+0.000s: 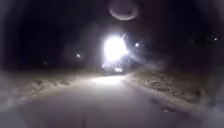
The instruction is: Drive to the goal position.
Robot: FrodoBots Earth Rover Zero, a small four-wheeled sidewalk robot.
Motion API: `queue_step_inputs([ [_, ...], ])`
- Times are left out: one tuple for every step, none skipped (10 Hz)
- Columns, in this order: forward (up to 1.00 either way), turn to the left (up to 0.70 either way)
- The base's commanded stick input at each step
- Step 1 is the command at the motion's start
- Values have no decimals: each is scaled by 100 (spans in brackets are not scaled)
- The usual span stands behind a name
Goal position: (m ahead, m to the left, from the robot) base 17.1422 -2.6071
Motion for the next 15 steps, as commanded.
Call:
queue_step_inputs([
  [100, 0],
  [100, 0],
  [100, 0],
  [100, 0],
  [100, 0],
  [100, 0],
  [100, 0],
  [100, 0],
  [100, 0],
  [100, 0],
  [100, 0],
  [100, 0],
  [100, 0],
  [100, 0],
  [100, 0],
])
